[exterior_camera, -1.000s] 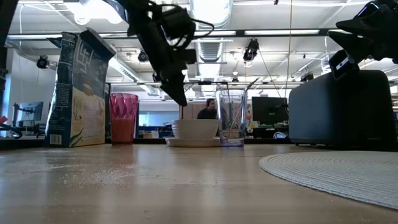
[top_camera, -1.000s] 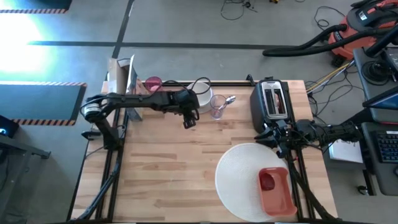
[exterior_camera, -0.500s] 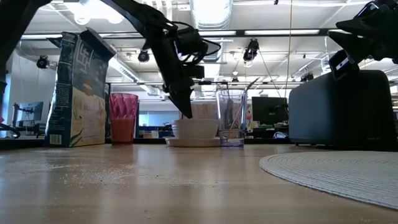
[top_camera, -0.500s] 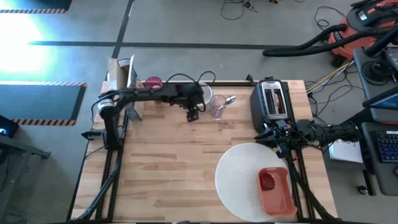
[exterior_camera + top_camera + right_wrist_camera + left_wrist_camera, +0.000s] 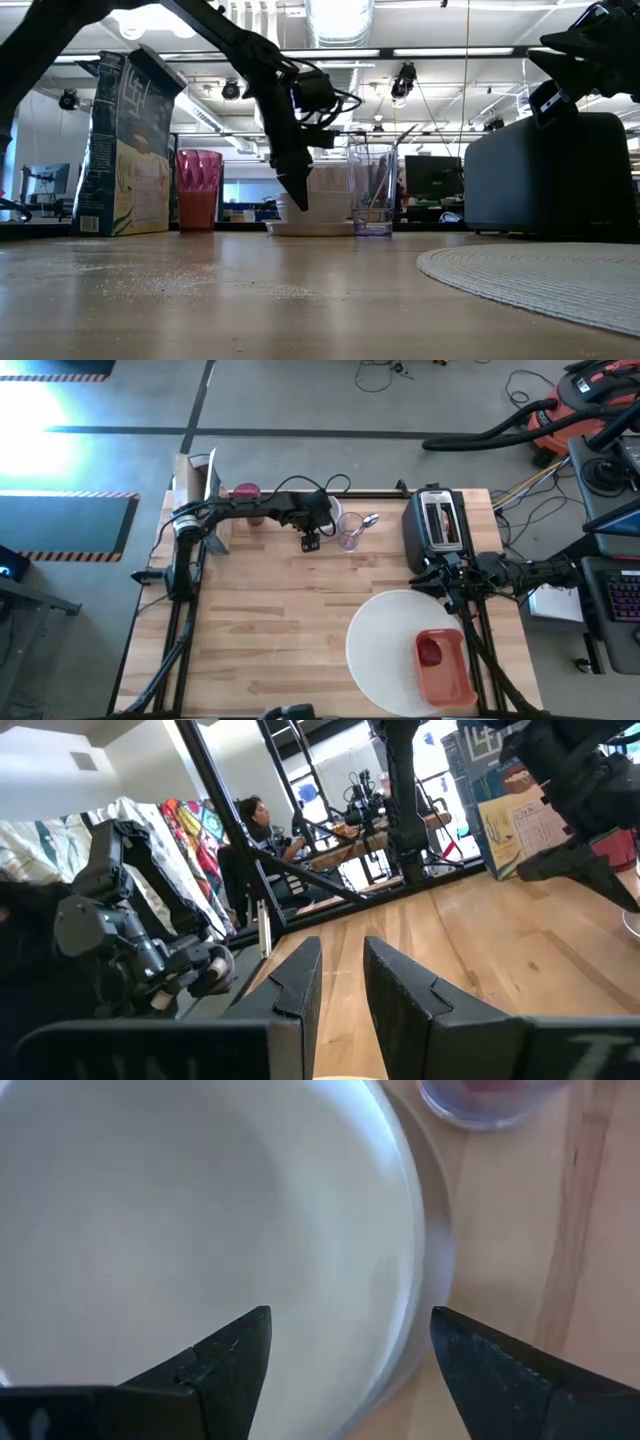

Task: Arrange a breakfast setting
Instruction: Move the white bowl to the center of the table

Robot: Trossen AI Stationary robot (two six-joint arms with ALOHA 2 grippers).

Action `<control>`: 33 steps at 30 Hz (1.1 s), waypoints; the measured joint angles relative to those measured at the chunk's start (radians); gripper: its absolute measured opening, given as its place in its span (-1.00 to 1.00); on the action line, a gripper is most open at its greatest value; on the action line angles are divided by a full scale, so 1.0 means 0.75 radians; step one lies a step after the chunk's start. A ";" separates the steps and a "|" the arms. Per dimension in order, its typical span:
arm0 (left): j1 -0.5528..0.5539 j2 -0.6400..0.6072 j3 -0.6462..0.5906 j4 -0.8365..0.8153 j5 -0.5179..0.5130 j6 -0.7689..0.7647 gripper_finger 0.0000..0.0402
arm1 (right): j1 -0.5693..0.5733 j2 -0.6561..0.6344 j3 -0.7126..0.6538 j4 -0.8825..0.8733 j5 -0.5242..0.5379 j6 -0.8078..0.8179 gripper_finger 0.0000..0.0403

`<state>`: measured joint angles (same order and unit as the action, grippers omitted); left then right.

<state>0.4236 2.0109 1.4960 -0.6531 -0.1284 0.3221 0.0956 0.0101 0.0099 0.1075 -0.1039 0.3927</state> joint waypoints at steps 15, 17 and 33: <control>0.026 -0.001 0.004 0.009 -0.003 0.081 -0.58 | 0.000 -0.001 0.000 0.000 0.000 0.000 -0.66; 0.026 -0.001 0.004 0.009 0.002 0.080 -0.61 | 0.000 0.000 0.000 0.000 0.000 0.000 -0.66; 0.029 -0.075 0.004 -0.010 0.049 0.068 -0.95 | 0.000 0.000 0.000 0.000 0.000 0.000 -0.66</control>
<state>0.4454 1.9549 1.4986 -0.6609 -0.0917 0.3733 0.0956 0.0101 0.0100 0.1078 -0.1037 0.3927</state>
